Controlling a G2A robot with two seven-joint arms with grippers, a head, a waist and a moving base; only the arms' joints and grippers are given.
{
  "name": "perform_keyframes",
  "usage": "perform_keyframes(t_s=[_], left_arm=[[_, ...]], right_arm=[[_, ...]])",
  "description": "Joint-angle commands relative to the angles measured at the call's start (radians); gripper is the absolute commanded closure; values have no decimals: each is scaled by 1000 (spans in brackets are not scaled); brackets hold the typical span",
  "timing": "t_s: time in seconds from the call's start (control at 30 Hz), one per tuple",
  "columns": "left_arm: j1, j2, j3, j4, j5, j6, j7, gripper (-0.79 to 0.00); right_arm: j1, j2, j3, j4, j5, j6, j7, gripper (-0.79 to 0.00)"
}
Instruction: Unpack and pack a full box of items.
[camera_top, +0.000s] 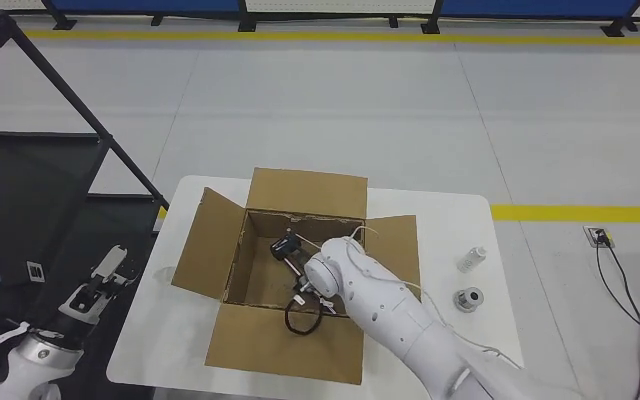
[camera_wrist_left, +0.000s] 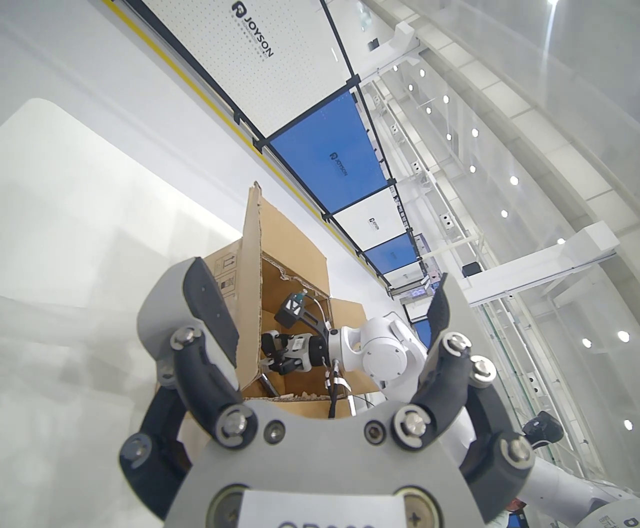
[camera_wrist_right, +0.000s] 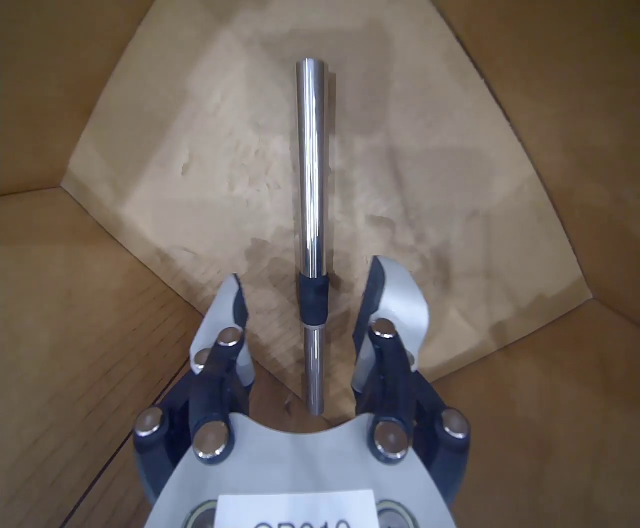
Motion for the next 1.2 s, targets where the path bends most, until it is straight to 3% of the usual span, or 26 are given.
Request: perform_keyframes(t_s=[0.0,0.3,0.53,0.7,0.77,0.8,1.0,1.17], left_arm=[[0,0,0,0,0,0,0,-785],[0,0,0,0,0,0,0,-785],[0,0,0,0,0,0,0,-785],[0,0,0,0,0,0,0,-785],[0,0,0,0,0,0,0,-785],[0,0,0,0,0,0,0,-785],[0,0,0,0,0,0,0,-785],[0,0,0,0,0,0,0,-785]], right_arm=[[5,-12,-9,22,-6,9,0,-336],[25,-63,-32,122,-19,39,-7,-336],[41,-97,-42,186,-26,44,3,-268],[52,-118,-41,227,-25,36,-8,-135],[59,-124,-38,241,-25,37,-19,-18],[63,-126,-36,247,-25,36,-23,0],[94,-132,-9,256,-6,15,-46,0],[117,-111,43,225,46,-97,-50,0]])
